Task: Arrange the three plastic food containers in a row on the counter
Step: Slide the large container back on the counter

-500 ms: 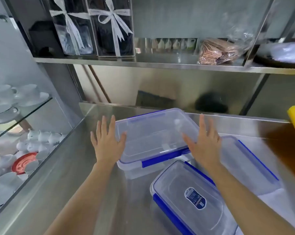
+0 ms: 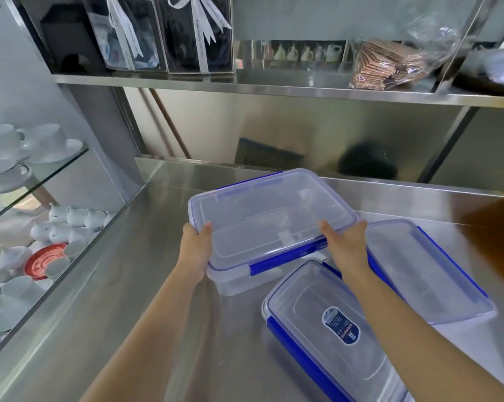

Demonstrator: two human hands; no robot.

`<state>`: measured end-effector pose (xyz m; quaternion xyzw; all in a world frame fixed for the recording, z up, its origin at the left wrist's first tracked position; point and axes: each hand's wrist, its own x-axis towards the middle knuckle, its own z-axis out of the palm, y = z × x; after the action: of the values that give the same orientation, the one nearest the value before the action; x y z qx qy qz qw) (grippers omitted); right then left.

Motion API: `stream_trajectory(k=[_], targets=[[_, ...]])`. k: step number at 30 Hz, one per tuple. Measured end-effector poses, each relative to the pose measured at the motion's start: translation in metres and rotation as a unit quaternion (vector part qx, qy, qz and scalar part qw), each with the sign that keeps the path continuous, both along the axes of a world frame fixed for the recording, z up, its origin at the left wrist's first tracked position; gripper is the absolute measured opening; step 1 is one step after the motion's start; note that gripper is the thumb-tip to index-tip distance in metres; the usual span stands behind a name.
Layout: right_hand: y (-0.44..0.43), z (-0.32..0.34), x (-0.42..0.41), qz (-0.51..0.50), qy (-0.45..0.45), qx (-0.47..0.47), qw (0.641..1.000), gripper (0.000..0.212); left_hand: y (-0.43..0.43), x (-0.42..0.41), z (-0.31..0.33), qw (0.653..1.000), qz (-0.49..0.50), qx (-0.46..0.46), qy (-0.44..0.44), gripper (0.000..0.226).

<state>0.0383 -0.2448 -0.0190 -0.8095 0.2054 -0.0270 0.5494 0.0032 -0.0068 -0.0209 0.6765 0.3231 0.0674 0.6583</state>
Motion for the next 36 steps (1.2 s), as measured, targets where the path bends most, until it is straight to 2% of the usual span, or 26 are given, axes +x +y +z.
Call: stream_trajectory(k=[3, 6, 7, 9, 11, 14, 16, 19, 21, 23, 25, 28, 32, 36], targets=[[0.006, 0.002, -0.001, 0.003, 0.010, 0.019, 1.000, 0.063, -0.015, -0.018, -0.001, 0.998, 0.067, 0.020, -0.012, 0.025], [0.017, 0.004, -0.002, 0.013, 0.024, 0.035, 0.999, 0.061, -0.034, -0.039, -0.004, 0.989, 0.139, -0.003, -0.048, 0.034], [0.022, 0.004, -0.003, 0.028, 0.030, 0.049, 0.998, 0.066, -0.042, -0.046, -0.003, 0.985, 0.163, -0.026, -0.052, 0.040], [0.031, 0.005, -0.005, 0.080, 0.047, 0.089, 0.992, 0.089, -0.053, -0.056, -0.006, 0.978, 0.195, -0.065, -0.029, 0.057], [0.040, 0.009, -0.007, 0.129, 0.075, 0.106, 0.983, 0.106, -0.053, -0.057, -0.007, 0.973, 0.219, -0.069, -0.006, 0.071], [0.043, 0.012, -0.010, 0.149, 0.070, 0.111, 0.980, 0.103, -0.026, -0.048, -0.002, 0.966, 0.255, 0.045, 0.007, 0.083], [0.042, 0.014, -0.017, 0.139, 0.059, 0.099, 0.984, 0.096, -0.005, -0.043, 0.005, 0.961, 0.229, 0.152, -0.007, 0.080], [0.042, 0.009, -0.028, 0.173, 0.084, 0.078, 0.978, 0.091, 0.022, -0.035, 0.018, 0.945, 0.126, 0.303, 0.001, 0.071], [0.043, 0.006, -0.033, 0.205, 0.098, 0.056, 0.972, 0.096, 0.034, -0.026, 0.023, 0.926, 0.063, 0.370, 0.029, 0.068], [0.046, 0.007, -0.035, 0.219, 0.104, 0.058, 0.968, 0.092, 0.041, -0.018, 0.022, 0.910, 0.000, 0.408, 0.074, 0.065], [0.048, 0.007, -0.034, 0.222, 0.100, 0.064, 0.968, 0.084, 0.044, -0.013, 0.019, 0.912, -0.061, 0.391, 0.107, 0.060], [0.047, 0.004, -0.029, 0.221, 0.085, 0.078, 0.968, 0.074, 0.048, -0.014, 0.019, 0.932, -0.119, 0.325, 0.108, 0.050], [0.048, 0.006, -0.021, 0.242, 0.072, 0.093, 0.963, 0.063, 0.056, -0.024, 0.016, 0.934, -0.116, 0.329, 0.072, 0.044], [0.056, 0.009, -0.016, 0.264, 0.063, 0.094, 0.958, 0.055, 0.056, -0.029, 0.009, 0.947, -0.062, 0.314, 0.041, 0.040]])
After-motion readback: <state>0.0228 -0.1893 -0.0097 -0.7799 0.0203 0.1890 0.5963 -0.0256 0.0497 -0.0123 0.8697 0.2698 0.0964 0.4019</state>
